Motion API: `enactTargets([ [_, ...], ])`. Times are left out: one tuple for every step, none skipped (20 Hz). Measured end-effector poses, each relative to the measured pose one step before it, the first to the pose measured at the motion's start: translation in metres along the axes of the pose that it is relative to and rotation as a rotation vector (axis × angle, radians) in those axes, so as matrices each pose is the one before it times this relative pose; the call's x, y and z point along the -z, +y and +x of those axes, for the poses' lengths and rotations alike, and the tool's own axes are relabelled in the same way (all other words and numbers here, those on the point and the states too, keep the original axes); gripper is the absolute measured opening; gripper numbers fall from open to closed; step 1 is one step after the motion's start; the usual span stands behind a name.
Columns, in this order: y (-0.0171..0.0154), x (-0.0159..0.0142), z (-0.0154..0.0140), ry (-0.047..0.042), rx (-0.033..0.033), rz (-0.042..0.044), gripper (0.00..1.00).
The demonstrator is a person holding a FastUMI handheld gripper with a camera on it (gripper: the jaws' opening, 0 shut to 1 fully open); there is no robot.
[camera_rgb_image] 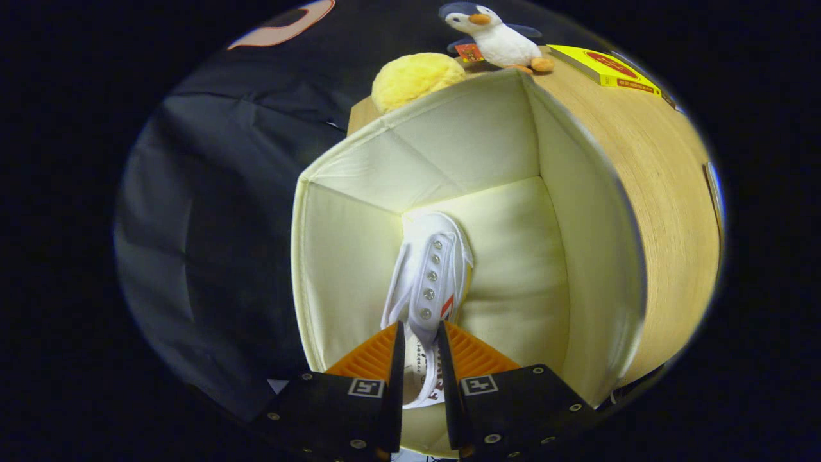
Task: Open the storage box then place both shoes into the box .Put the left shoe in first, then the right shoe, with the right side of both shoes facing outward in a uniform manner.
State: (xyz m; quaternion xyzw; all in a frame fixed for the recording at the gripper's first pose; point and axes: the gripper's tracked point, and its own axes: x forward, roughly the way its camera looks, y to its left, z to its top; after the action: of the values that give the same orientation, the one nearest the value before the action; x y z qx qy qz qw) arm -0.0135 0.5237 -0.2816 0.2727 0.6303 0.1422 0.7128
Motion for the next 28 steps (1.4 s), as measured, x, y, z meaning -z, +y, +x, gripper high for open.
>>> enactTargets([
  [-0.00047,-0.00256,-0.01210,-0.00744,-0.02173,-0.01984,0.30],
  [0.00031,-0.00256,-0.01268,-0.01198,-0.01900,-0.02842,0.32],
  [-0.00058,-0.00205,-0.01399,-0.01228,-0.01917,-0.02694,0.36],
  [0.00063,-0.00432,-0.01389,-0.01801,-0.02472,-0.02377,0.38],
  [-0.00044,-0.00454,-0.01406,-0.02101,-0.02252,-0.02320,0.46],
  [-0.00276,-0.00662,-0.01409,-0.02693,-0.01232,-0.02621,0.50],
  [-0.00517,-0.00679,-0.01192,-0.03329,-0.00671,-0.03105,0.55],
  [-0.00720,-0.00644,-0.01275,-0.03004,-0.00321,-0.03301,0.57],
  [-0.00720,-0.00501,-0.01091,-0.02623,-0.00580,-0.02560,0.61],
  [-0.00838,-0.00336,-0.01153,-0.02031,-0.00143,-0.02169,0.64],
  [-0.00839,-0.00108,-0.01033,-0.02081,-0.00279,-0.01851,0.71],
  [-0.01248,-0.00245,-0.00976,-0.02305,0.00691,-0.02128,0.73],
  [-0.01658,-0.00279,-0.01120,-0.02280,0.01672,-0.02075,0.79],
  [-0.01983,0.00086,-0.01014,-0.01475,0.02509,-0.01767,0.81],
  [-0.02043,0.00359,-0.01085,-0.01368,0.02452,-0.01007,0.84],
  [-0.02002,0.00155,-0.00910,-0.01413,0.02360,-0.00616,0.86],
  [-0.02051,0.00119,-0.00846,-0.01396,0.02985,-0.00146,0.87],
  [-0.02121,0.00055,-0.00793,-0.01540,0.02611,-0.00291,0.87],
  [-0.02519,0.00199,-0.01185,-0.01119,0.03373,-0.00464,0.87],
  [-0.02431,0.00324,-0.00767,-0.00582,0.03413,-0.00715,0.87],
  [-0.02542,0.00284,-0.00598,-0.00372,0.03982,-0.00611,0.87],
  [-0.02386,0.00505,-0.00498,-0.00162,0.03628,-0.00421,0.87],
  [-0.02382,0.00554,-0.00347,-0.00409,0.03877,-0.00280,0.87],
  [-0.02258,0.00757,-0.00537,0.00234,0.03699,0.00042,0.87],
  [-0.02260,0.00874,-0.00273,0.00442,0.03741,0.00038,0.87],
  [-0.02097,0.00809,-0.00172,0.00623,0.03960,0.00195,0.87],
  [-0.02098,0.00896,-0.00015,0.01192,0.03684,0.00357,0.87],
  [-0.01752,0.00875,0.00089,0.00900,0.03314,0.00544,0.87],
])
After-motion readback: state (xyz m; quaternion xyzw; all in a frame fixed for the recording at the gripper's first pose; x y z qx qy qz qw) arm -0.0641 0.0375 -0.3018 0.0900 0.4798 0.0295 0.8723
